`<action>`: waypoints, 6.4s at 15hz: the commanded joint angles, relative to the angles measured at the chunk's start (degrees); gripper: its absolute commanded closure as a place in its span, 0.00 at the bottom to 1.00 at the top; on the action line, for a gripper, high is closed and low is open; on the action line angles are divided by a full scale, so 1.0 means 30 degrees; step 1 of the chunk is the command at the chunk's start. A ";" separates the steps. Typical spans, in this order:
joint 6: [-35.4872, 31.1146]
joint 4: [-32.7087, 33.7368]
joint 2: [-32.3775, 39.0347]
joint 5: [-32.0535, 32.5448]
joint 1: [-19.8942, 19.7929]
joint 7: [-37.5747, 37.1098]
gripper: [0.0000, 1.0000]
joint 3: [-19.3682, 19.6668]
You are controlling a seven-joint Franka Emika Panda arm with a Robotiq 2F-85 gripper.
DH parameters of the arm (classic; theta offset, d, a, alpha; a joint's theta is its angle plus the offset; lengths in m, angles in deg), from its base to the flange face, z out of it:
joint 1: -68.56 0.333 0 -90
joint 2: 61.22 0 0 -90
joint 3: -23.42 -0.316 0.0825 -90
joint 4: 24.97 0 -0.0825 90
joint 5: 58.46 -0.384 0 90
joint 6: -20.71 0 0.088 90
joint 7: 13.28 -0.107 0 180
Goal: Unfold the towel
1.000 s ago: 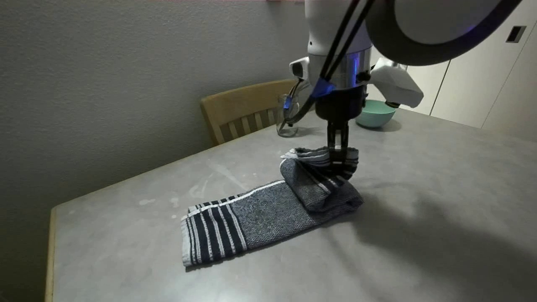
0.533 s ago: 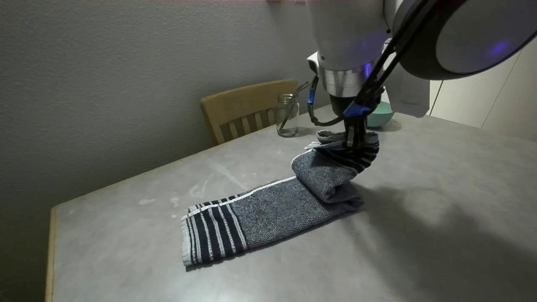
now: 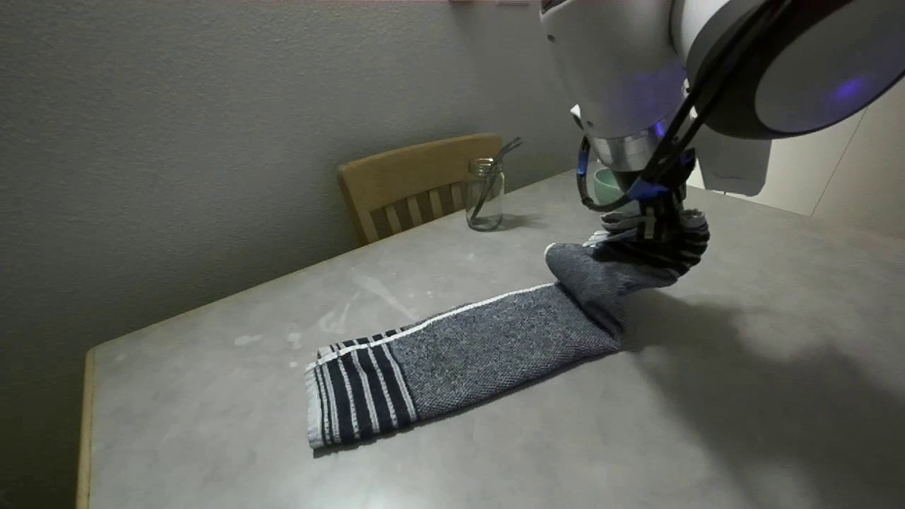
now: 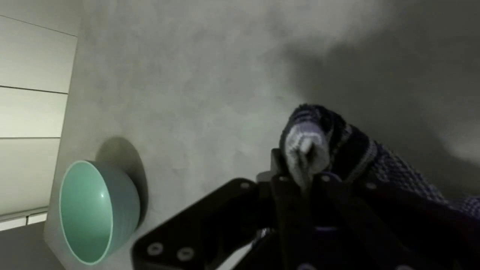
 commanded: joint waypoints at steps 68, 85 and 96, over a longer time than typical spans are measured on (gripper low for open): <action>-0.7078 -0.2311 0.2551 0.1501 -0.3342 -0.5932 0.45 0.5968; -0.5523 0.0109 0.4229 0.1597 -0.3344 -1.3002 0.00 0.5075; -0.4127 0.1511 0.4958 0.2289 -0.3108 -1.4937 0.00 0.4665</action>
